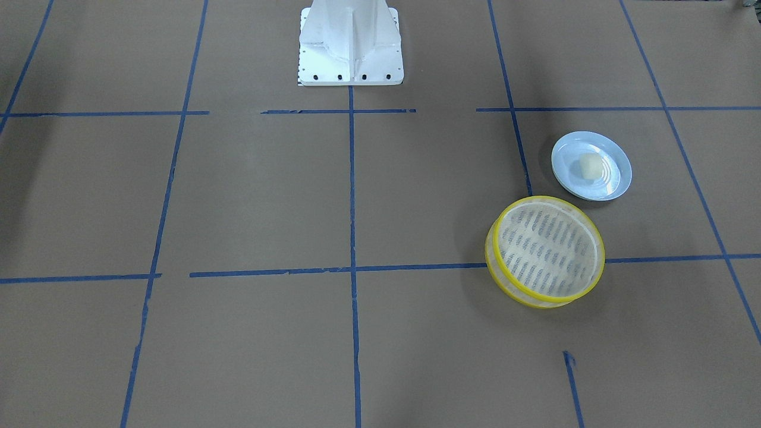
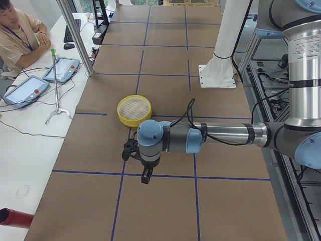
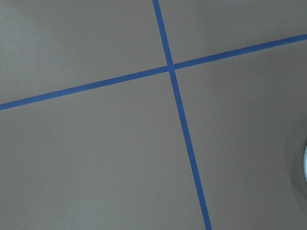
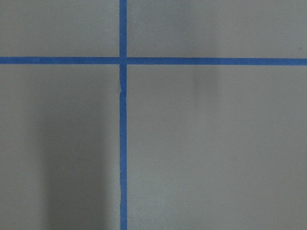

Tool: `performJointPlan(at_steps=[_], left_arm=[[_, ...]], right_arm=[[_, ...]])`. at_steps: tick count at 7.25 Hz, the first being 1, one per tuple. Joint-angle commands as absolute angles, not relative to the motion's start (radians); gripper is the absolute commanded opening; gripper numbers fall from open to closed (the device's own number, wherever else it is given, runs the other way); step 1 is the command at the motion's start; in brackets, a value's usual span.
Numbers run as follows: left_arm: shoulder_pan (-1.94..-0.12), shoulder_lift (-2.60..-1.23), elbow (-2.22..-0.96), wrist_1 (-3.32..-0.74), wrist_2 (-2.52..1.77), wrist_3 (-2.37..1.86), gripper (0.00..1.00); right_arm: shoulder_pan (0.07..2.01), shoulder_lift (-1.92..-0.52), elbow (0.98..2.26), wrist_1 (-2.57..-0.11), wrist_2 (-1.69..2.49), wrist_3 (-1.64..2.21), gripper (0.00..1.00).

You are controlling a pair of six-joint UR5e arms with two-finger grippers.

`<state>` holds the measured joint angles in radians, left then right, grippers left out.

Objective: Place bun in steamer
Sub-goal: 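Move the left gripper toward the white bun on the blue plate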

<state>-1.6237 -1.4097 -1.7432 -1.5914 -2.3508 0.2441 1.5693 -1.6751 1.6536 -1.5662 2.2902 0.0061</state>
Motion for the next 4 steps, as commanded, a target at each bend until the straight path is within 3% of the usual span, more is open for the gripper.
performJointPlan(at_steps=[1, 4], left_arm=[[-1.618, -1.396, -1.738, -1.658, -2.361, 0.241, 1.0], [-1.559, -1.393, -1.743, -1.709, -2.361, 0.052, 1.0]], right_arm=[[1.569, -1.675, 1.654, -1.566, 2.29, 0.006, 1.0], [1.569, -1.675, 1.654, -1.566, 2.29, 0.006, 1.0]])
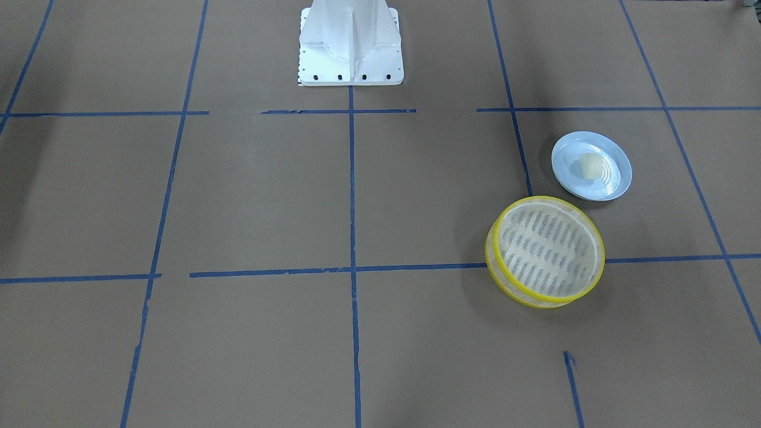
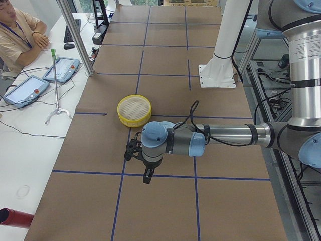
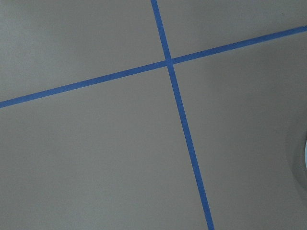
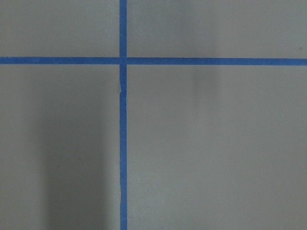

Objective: Place bun in steamer
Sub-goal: 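Move the left gripper toward the white bun on the blue plate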

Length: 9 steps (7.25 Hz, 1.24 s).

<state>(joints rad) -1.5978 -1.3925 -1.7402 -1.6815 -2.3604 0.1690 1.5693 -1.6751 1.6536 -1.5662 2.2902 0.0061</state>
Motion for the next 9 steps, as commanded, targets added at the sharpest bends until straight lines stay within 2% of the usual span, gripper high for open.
performJointPlan(at_steps=[1, 5, 7, 9], left_arm=[[-1.484, -1.391, -1.741, -1.839, -2.358, -0.136, 1.0], [-1.18, -1.384, -1.856, -1.991, -2.257, -0.718, 1.0], [-1.003, -1.403, -1.853, -2.048, -2.191, -0.834, 1.0], [-0.941, -1.451, -1.821, -2.04, -2.163, -0.864, 0.96]], right_arm=[[1.569, -1.675, 1.654, -1.566, 2.29, 0.006, 1.0], [1.569, -1.675, 1.654, -1.566, 2.29, 0.006, 1.0], [1.569, -1.675, 1.654, -1.566, 2.29, 0.006, 1.0], [1.569, -1.675, 1.654, -1.566, 2.29, 0.006, 1.0]])
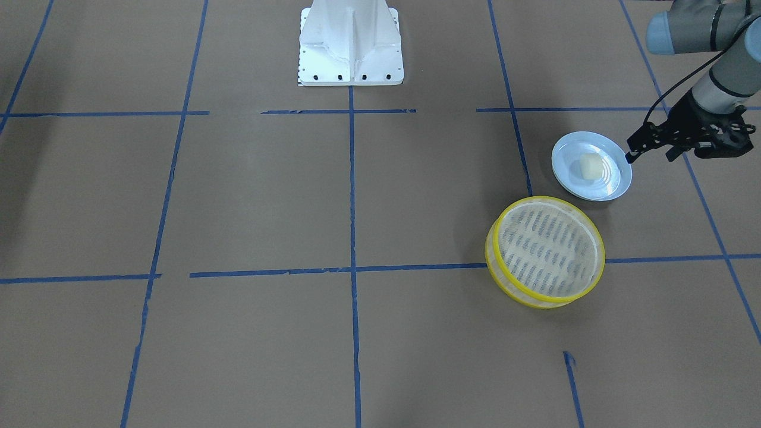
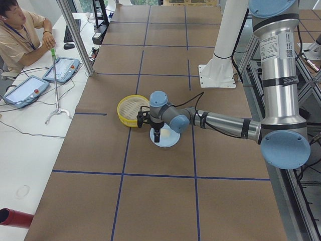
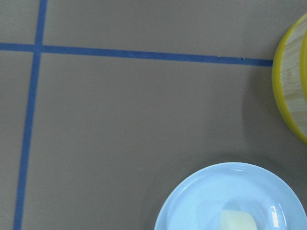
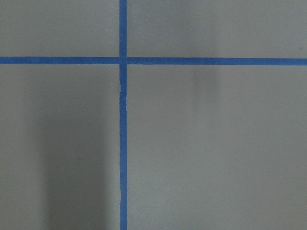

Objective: Place bun in steamer
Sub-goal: 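Lower the left gripper over the bun on the plate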

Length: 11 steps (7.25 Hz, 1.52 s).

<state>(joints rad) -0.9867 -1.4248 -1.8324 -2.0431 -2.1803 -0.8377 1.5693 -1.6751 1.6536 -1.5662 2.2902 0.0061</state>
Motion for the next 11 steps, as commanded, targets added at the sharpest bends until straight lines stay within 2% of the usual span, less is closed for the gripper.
performJointPlan(at_steps=[1, 5, 6, 10, 11], left_arm=[[-0.883, -1.454, -1.798, -2.04, -2.16, -0.856, 0.95], [-0.799, -1.482, -1.79, -2.043, -2.12, -0.857, 0.94], [-0.798, -1.523, -1.757, -2.04, -2.121, -0.859, 0.93], [-0.796, -1.517, -1.735, -2.04, -2.121, -0.854, 0.82], [-0.796, -1.511, -1.743, -2.039, -2.123, -0.856, 0.82]], right_arm=[[1.569, -1.675, 1.654, -1.566, 2.29, 0.006, 1.0], [1.569, -1.675, 1.654, -1.566, 2.29, 0.006, 1.0], [1.569, -1.675, 1.654, -1.566, 2.29, 0.006, 1.0], [1.569, -1.675, 1.654, -1.566, 2.29, 0.006, 1.0], [1.569, -1.675, 1.654, -1.566, 2.29, 0.006, 1.0]])
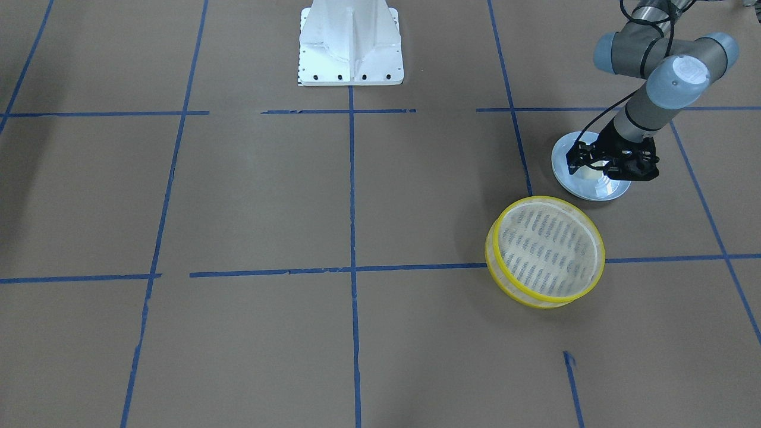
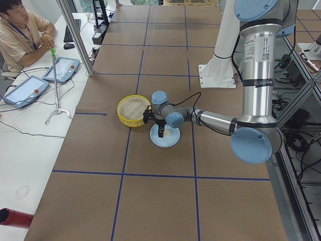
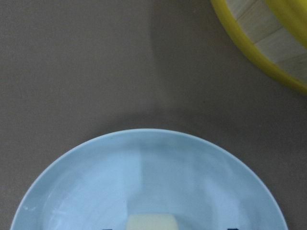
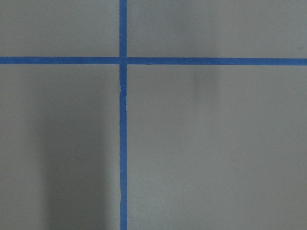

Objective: Place bun in steamer
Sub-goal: 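Lower the left gripper over the bun on the plate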

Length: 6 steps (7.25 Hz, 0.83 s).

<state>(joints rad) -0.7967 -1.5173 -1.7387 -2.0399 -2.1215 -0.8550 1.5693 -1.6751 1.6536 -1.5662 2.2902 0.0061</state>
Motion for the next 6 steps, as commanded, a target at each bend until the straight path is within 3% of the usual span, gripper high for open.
performJointPlan(at_steps=[1, 6], left_arm=[[-0.796, -1.509, -1.747, -2.039, -2.128, -0.861, 0.82], [-0.793, -1.479, -1.755, -2.039, -2.134, -0.862, 0.68]], right_arm=[[1.569, -1.675, 1.654, -1.566, 2.29, 0.006, 1.0], [1.569, -1.675, 1.654, -1.566, 2.29, 0.006, 1.0]])
